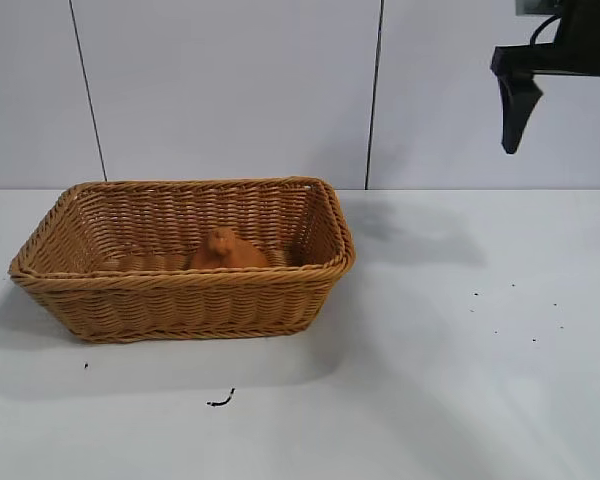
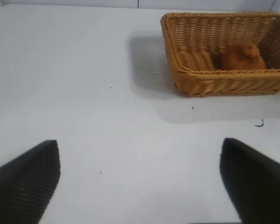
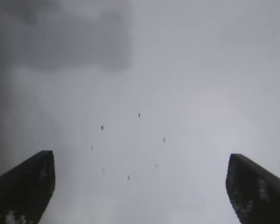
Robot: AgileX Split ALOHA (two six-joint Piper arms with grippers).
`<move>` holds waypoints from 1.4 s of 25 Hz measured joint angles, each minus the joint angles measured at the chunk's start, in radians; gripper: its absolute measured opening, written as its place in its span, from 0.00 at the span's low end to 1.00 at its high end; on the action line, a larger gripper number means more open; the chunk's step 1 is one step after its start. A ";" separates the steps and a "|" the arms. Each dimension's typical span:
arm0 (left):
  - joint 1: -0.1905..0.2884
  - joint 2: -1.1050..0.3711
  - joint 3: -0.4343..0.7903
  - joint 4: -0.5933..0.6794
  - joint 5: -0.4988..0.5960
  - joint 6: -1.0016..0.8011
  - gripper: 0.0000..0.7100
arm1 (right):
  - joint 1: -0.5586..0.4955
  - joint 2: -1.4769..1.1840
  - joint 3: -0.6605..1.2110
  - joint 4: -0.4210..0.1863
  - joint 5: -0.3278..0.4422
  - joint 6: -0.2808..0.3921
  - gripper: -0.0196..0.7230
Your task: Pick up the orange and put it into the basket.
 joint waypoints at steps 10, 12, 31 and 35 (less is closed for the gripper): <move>0.000 0.000 0.000 0.000 0.000 0.000 0.94 | 0.000 -0.567 0.538 0.006 0.001 -0.016 0.95; 0.000 0.000 0.000 0.000 0.000 0.000 0.94 | 0.000 -0.681 0.631 0.012 0.002 -0.016 0.95; 0.000 0.000 0.000 0.000 -0.001 0.000 0.94 | 0.000 -1.686 1.127 0.020 -0.194 -0.019 0.95; 0.000 0.000 0.000 0.000 0.000 0.000 0.94 | 0.000 -1.816 1.127 0.020 -0.194 -0.019 0.95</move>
